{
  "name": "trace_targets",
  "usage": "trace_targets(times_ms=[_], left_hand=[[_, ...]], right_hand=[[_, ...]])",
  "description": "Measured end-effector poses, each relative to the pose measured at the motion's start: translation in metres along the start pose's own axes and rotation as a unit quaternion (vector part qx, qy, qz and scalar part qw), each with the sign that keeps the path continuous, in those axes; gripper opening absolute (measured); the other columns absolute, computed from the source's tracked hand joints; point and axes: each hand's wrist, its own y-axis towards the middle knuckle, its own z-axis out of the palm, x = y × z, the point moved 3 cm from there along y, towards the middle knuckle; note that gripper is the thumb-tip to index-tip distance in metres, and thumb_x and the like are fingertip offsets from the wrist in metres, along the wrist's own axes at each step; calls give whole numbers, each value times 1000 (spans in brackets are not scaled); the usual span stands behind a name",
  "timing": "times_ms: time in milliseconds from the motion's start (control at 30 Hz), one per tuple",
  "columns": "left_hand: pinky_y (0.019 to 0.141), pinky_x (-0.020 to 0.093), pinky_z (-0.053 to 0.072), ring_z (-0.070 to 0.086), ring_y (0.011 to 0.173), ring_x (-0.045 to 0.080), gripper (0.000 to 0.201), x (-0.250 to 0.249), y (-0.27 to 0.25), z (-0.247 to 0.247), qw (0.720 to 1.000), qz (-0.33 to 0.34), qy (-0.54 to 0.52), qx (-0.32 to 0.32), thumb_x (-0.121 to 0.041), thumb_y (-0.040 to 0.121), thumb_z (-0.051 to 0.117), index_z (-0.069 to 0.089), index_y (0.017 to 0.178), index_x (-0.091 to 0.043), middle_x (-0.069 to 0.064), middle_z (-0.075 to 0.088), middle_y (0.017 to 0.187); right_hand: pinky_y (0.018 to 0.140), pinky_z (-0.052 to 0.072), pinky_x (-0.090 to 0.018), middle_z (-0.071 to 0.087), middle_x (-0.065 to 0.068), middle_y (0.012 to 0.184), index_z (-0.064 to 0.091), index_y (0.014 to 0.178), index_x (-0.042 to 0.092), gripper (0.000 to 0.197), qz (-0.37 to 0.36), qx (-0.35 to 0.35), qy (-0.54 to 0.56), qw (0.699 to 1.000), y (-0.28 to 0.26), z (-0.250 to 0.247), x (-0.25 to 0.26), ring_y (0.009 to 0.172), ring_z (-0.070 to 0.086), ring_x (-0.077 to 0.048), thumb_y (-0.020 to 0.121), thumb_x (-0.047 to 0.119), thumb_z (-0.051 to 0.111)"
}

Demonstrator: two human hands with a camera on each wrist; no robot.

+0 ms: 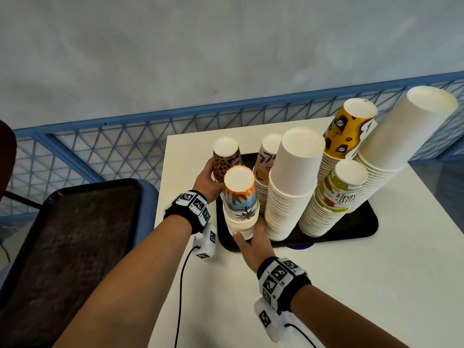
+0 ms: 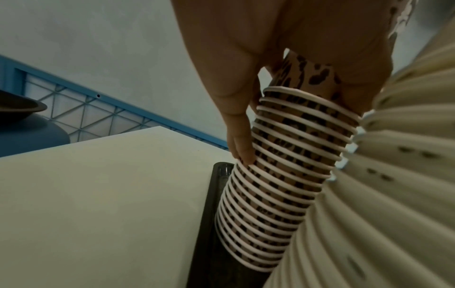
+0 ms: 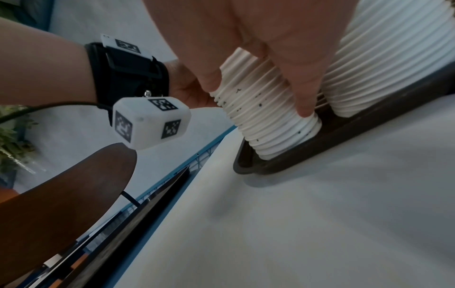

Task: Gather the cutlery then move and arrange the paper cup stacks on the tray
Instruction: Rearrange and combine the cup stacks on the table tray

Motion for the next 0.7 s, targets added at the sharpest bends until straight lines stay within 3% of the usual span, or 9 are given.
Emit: trace_targets(times_ms=[100,233,367,600,700], left_hand=[[91,18,32,43,115,11,73,-3,13,-2,1000,4,4,-10,-5,78,70,34,140,-13,8,49,137],[94,22,32,43,127,22,77,-8,31,-2,1000,6,-4,-5,-9,76,73,32,141,-12,10,47,139],[97,27,34,43,129,25,79,-9,48,-4,1000,-7,-21,-14,-11,74,74,32,141,-13,9,48,139],[101,29,36,42,129,24,83,-13,65,-4,998,-12,-62,-19,-6,74,73,27,143,-16,8,46,140],[106,36,36,41,131,25,85,-13,67,-4,998,-19,-53,-12,-9,74,74,25,144,-18,8,45,142]], right_hand=[[120,14,-38,23,-3,154,11,146,11,85,-13,-9,-5,1000,7,2,3,144,16,-18,81,27,63],[118,20,-42,27,-2,152,11,146,16,97,11,-16,-14,1000,20,8,-2,143,20,-19,68,46,59],[118,19,-42,28,-2,151,12,146,19,97,19,-12,-13,1000,28,11,-9,142,20,-20,69,41,66],[119,17,-41,31,3,149,15,145,19,95,-3,-2,-12,1000,33,9,-11,141,21,-16,67,44,64],[119,18,-41,31,6,150,15,145,23,100,1,4,-10,1000,33,8,-12,142,21,-15,61,57,57]])
